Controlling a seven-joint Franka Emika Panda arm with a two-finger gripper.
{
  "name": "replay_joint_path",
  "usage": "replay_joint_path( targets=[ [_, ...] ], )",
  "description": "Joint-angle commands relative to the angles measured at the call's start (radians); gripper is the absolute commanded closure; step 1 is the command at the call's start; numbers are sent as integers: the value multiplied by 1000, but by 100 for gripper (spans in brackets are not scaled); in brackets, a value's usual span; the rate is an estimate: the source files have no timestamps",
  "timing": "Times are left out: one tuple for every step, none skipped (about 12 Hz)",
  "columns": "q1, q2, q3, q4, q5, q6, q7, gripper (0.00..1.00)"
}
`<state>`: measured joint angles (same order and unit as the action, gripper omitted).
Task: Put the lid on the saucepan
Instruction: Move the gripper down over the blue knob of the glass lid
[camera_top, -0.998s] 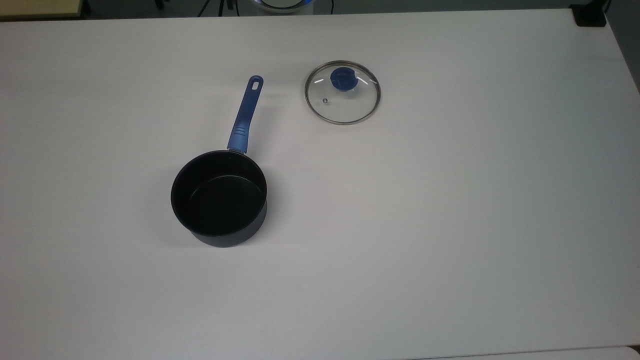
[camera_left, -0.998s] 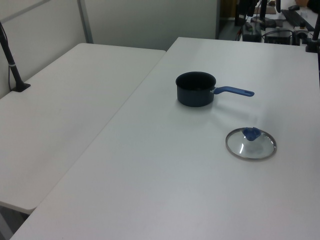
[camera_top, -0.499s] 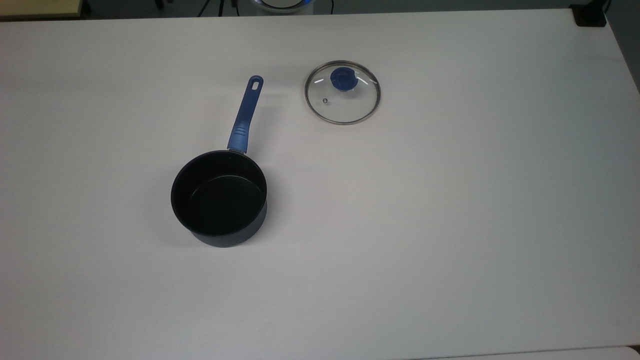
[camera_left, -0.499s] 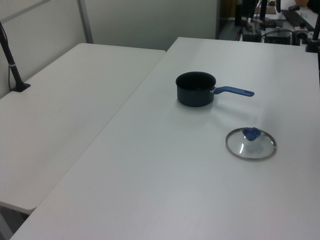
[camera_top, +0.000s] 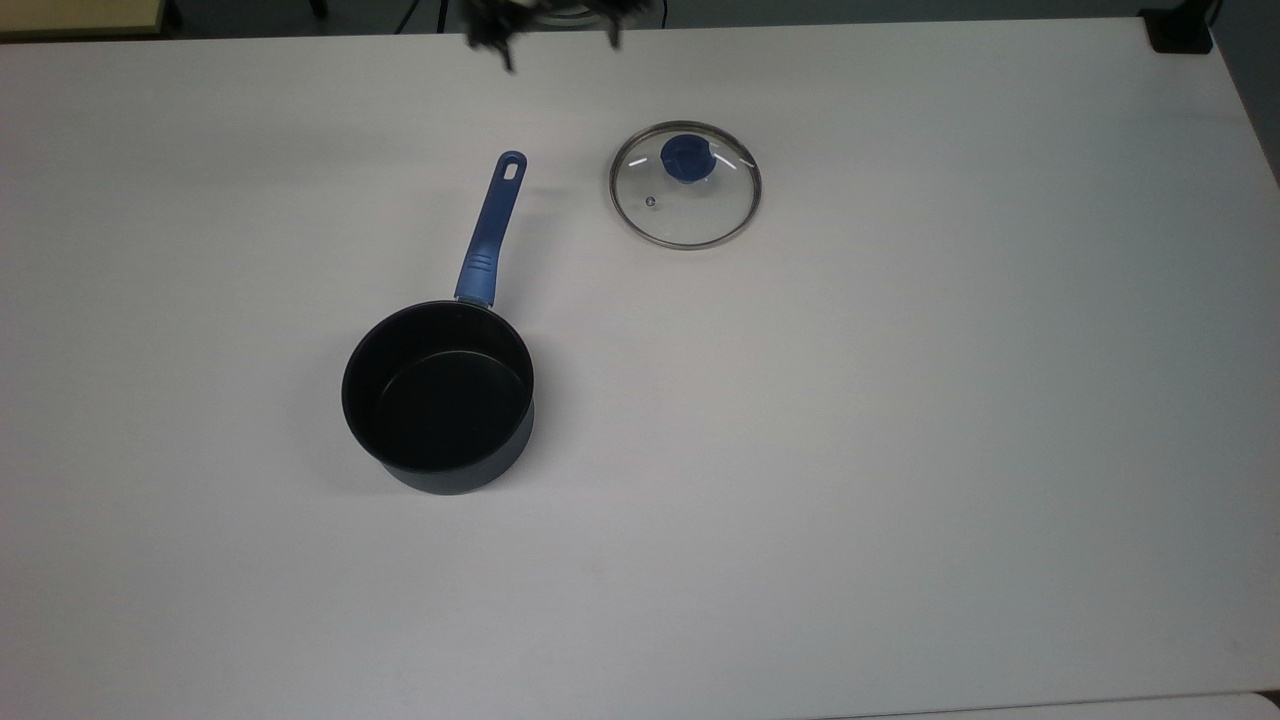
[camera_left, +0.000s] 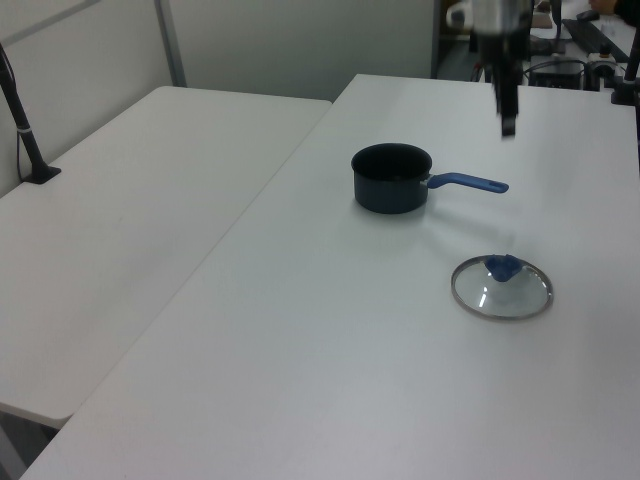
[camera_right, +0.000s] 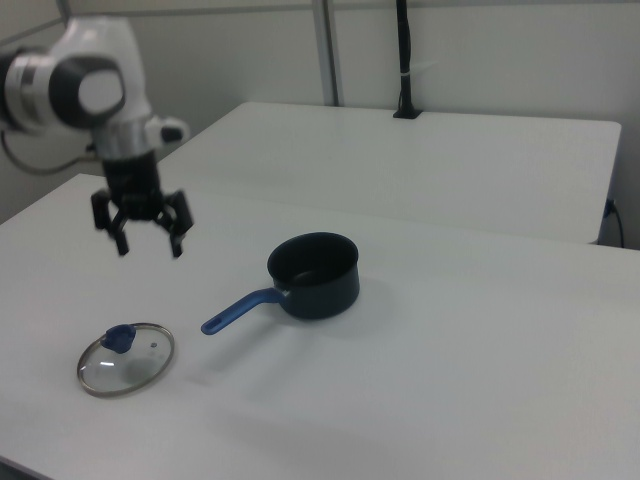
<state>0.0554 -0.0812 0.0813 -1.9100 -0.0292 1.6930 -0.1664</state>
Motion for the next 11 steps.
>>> replay_joint_path(
  targets=[
    [-2, -5, 124, -182, 6, 177, 227, 0],
    [-3, 21, 147, -182, 17, 183, 263, 0],
    [0, 35, 150, -182, 20, 183, 272, 0],
    [3, 50, 152, -182, 32, 186, 274, 0],
    [9, 82, 158, -182, 38, 207, 275, 1],
    [7, 110, 182, -184, 38, 227, 277, 1],
    [9, 129, 189, -184, 38, 238, 292, 1],
    [12, 144, 201, -184, 37, 241, 298, 1],
    [11, 158, 218, -184, 37, 241, 301, 1],
    [12, 172, 224, -184, 37, 241, 301, 1],
    [11, 181, 235, -184, 34, 241, 301, 1]
  ],
)
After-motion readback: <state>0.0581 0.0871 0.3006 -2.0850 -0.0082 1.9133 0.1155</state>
